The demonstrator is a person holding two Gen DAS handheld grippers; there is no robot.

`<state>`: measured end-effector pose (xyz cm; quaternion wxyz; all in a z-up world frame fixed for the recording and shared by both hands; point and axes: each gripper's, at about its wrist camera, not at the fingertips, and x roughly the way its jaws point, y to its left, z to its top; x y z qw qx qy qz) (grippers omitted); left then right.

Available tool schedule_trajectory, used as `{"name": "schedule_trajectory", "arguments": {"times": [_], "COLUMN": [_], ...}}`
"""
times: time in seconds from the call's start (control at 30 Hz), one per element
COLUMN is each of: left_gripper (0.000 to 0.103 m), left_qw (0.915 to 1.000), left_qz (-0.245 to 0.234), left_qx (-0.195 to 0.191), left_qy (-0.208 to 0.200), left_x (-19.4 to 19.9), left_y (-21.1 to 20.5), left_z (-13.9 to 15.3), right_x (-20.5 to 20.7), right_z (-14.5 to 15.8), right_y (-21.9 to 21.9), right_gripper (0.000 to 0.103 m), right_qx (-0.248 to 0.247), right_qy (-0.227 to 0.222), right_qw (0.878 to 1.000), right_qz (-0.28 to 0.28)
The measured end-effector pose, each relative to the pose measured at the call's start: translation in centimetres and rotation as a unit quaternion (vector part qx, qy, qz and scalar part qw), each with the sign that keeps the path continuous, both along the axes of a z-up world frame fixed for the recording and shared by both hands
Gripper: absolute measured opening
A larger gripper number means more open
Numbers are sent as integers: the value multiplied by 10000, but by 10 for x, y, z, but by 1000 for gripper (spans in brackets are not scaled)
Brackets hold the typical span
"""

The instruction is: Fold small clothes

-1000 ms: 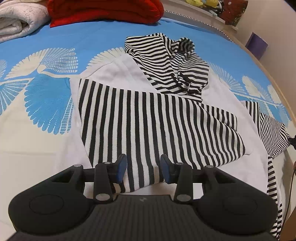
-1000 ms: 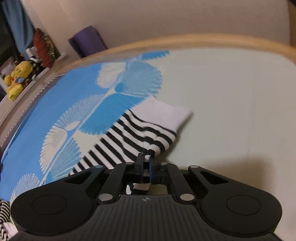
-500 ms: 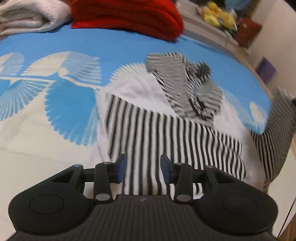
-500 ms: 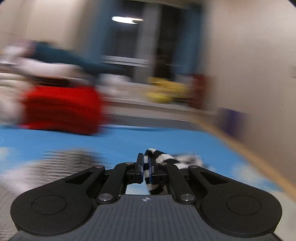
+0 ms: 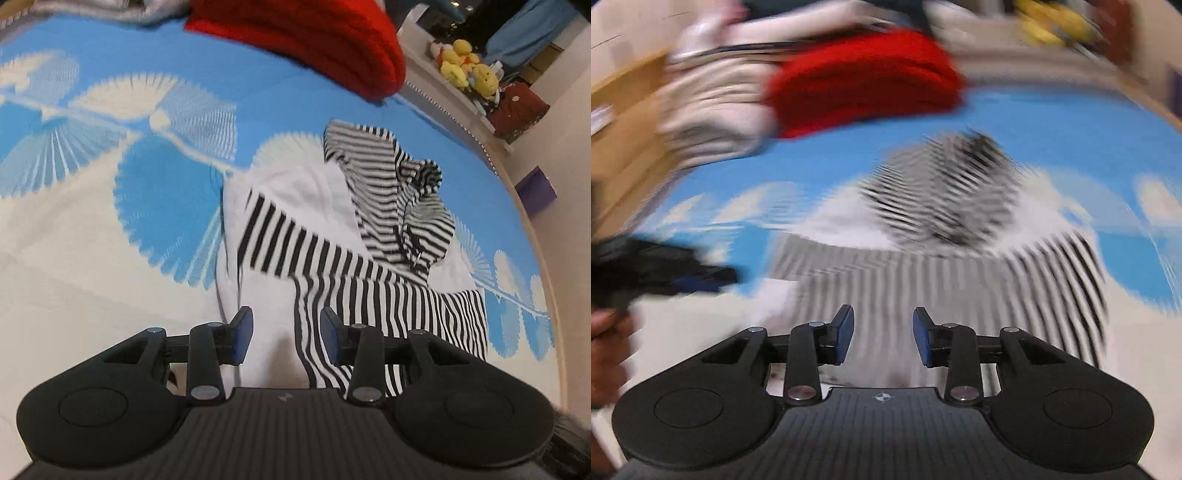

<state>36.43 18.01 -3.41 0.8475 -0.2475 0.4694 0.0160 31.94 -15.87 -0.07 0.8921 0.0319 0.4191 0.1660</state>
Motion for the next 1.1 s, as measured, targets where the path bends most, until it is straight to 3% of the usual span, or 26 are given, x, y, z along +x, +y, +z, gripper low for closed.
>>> {"name": "schedule_trajectory", "arguments": {"times": [0.1,0.17,0.23,0.33,0.53,0.57,0.63,0.73,0.8,0.87,0.97,1.0,1.03,1.1], "left_gripper": [44,44,44,44,44,33,4,4,4,4,4,4,4,4], "left_qw": [9983,9941,9911,9917,9923,9930,9969,9944,9914,9923,9931,9921,9917,9929], "left_qz": [97,308,464,567,523,474,240,-2,-15,41,130,279,461,418], "left_qx": [-387,-731,-831,-517,-346,-322,43,1006,1059,1098,979,902,908,1073], "left_qy": [432,740,933,1027,1072,1033,755,-309,-763,-576,640,832,783,287], "left_x": [2,1,1,3,8,9,9,3,-2,-1,9,9,7,4], "left_y": [3,8,10,7,0,-2,-10,-24,-26,-23,-12,-7,-4,-7], "left_z": [-20,-36,-46,-49,-55,-53,-41,1,18,12,-28,-35,-34,-14], "right_x": [24,33,36,40,47,48,50,51,50,48,51,52,52,53], "right_z": [-29,-42,-49,-54,-52,-52,-52,-52,-47,-45,-61,-70,-76,-74], "right_y": [-26,-40,-48,-54,-56,-56,-56,-56,-55,-56,-68,-75,-81,-85], "right_gripper": [39,39,39,39,39,39,39,39,39,38,38,38,36,37], "right_qx": [356,591,705,717,851,846,826,703,598,524,356,356,391,454], "right_qy": [909,1315,1481,1542,1560,1549,1557,1484,1333,1173,1541,1751,1908,1882], "right_qw": [9927,9846,9797,9780,9771,9773,9772,9785,9818,9835,9730,9653,9584,9566], "right_qz": [-715,-987,-1155,-1204,-1173,-1169,-1181,-1248,-1217,-1273,-1679,-1905,-2086,-2180]}}
